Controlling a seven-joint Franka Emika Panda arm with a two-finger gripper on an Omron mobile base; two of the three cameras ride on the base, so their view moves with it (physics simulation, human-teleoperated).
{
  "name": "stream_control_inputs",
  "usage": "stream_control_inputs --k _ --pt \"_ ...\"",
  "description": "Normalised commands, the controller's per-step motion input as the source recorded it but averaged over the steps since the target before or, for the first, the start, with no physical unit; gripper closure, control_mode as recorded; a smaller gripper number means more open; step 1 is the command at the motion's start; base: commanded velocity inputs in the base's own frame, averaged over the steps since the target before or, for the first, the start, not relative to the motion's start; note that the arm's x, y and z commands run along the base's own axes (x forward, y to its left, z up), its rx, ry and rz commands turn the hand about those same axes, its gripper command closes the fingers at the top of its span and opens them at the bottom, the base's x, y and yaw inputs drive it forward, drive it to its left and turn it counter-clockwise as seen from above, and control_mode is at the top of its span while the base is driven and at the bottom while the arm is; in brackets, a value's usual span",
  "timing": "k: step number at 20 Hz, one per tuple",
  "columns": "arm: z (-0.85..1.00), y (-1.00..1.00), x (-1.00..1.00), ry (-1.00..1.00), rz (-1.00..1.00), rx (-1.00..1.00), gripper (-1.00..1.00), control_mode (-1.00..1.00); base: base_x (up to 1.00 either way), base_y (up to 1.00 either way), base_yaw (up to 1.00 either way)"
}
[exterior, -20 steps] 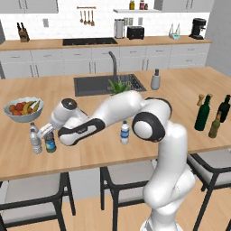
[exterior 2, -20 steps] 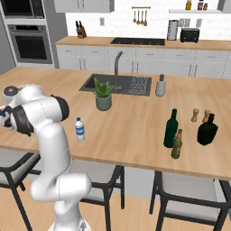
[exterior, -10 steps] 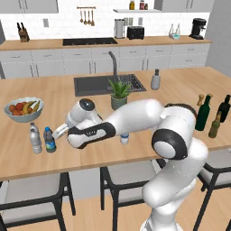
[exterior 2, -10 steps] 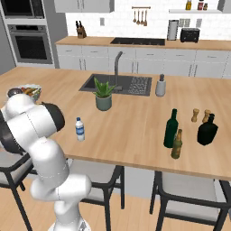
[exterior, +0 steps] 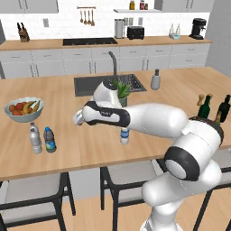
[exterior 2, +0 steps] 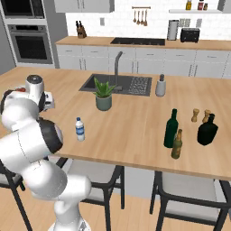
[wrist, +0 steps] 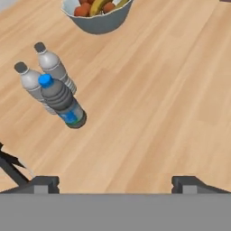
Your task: Move the plastic bottles in the middle to the plastics group, and the glass bottles in the middle to the glass group.
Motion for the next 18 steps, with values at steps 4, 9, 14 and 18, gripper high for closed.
stream_control_inputs --k 4,9,14,18 --pt "0.09 -1.0 -0.13 0.14 -0.19 -0.01 -1.0 -1.0 0.0 0.0 0.0" --pt "0.0 -0.93 -0.12 0.04 -0.16 -0.05 -1.0 -1.0 0.0 0.0 0.0" --pt "0.0 -0.57 -0.01 0.0 -0.16 -0.07 -1.0 -1.0 0.0 0.0 0.0" --pt "0.07 -0.26 0.0 0.06 -0.16 0.0 -1.0 -1.0 0.0 0.0 0.0"
